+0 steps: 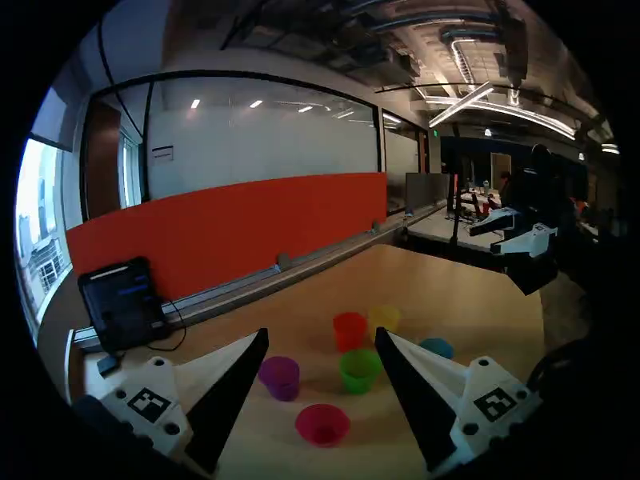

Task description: Pour water

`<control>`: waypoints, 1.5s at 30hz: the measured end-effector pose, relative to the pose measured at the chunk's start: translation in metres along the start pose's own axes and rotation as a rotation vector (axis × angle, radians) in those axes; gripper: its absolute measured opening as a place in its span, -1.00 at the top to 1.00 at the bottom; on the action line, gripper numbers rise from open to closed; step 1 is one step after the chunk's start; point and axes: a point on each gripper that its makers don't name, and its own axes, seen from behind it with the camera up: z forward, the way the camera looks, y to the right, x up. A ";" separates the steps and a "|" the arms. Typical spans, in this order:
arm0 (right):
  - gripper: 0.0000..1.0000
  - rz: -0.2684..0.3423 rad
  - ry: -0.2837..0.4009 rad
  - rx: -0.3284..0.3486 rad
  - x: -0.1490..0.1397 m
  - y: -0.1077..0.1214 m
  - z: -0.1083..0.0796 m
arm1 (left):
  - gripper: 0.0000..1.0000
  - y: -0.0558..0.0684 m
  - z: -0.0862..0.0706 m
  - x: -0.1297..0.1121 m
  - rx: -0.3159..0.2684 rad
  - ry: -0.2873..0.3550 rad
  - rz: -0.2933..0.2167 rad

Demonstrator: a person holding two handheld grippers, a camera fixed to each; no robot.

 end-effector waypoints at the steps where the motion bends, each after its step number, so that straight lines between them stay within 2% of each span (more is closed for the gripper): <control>1: -0.99 -0.002 -0.006 0.003 -0.003 -0.001 0.000 | -0.99 0.001 0.002 -0.002 -0.005 -0.006 0.001; 26: -0.99 -0.059 -0.177 0.097 -0.075 -0.023 0.018 | -0.99 0.044 0.058 -0.077 -0.156 -0.222 0.053; 35: -1.00 -0.092 -0.224 0.132 -0.095 -0.032 0.027 | -0.98 0.050 0.074 -0.102 -0.187 -0.299 0.060; 45: -1.00 -0.082 -0.270 0.155 -0.121 -0.034 0.034 | -0.98 0.054 0.088 -0.118 -0.215 -0.349 0.063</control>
